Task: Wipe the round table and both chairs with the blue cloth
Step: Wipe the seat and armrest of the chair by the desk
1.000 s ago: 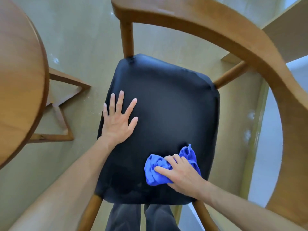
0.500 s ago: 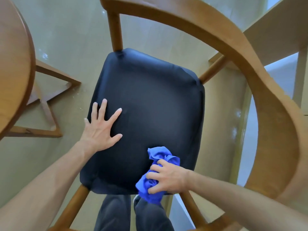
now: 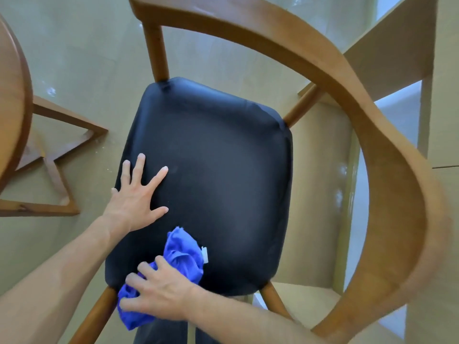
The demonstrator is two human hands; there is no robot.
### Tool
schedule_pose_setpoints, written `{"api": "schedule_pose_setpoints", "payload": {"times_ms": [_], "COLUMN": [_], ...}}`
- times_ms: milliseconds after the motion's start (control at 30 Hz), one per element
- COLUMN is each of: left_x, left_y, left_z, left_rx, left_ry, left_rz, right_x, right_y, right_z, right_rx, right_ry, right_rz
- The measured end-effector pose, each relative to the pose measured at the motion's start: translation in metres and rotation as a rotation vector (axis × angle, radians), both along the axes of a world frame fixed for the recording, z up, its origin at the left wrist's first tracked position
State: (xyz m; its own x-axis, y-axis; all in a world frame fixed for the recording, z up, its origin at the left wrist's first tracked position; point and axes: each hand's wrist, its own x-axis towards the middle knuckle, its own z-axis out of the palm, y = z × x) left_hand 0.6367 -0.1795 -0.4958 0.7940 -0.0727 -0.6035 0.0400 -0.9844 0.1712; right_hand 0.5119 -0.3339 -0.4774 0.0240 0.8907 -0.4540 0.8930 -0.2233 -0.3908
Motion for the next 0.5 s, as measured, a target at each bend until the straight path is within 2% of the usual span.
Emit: {"api": "schedule_pose_setpoints", "payload": {"times_ms": [33, 133, 233, 333, 433, 500], "left_x": [0.001, -0.001, -0.003, -0.002, -0.002, -0.002], "left_y": [0.000, 0.001, 0.000, -0.001, -0.001, -0.001], "left_z": [0.000, 0.001, 0.000, -0.001, -0.002, -0.001], "left_rx": [0.001, 0.010, -0.001, 0.012, 0.018, 0.017], "left_ry": [-0.004, -0.018, -0.051, -0.045, -0.039, -0.035], "left_rz": [-0.007, -0.013, 0.004, 0.003, 0.001, 0.007], "right_x": [0.004, 0.015, 0.047, 0.111, 0.176, 0.193], "right_y": [-0.004, -0.076, -0.167, -0.233, -0.254, -0.247], "right_z": [0.002, -0.003, 0.004, 0.003, 0.002, -0.005], "right_rx": [-0.022, 0.122, 0.022, -0.051, -0.135, -0.158], "right_ry": [-0.023, -0.080, -0.022, -0.157, -0.226, -0.172], "right_rz": [0.041, 0.187, 0.132, -0.250, -0.903, -1.341]}}
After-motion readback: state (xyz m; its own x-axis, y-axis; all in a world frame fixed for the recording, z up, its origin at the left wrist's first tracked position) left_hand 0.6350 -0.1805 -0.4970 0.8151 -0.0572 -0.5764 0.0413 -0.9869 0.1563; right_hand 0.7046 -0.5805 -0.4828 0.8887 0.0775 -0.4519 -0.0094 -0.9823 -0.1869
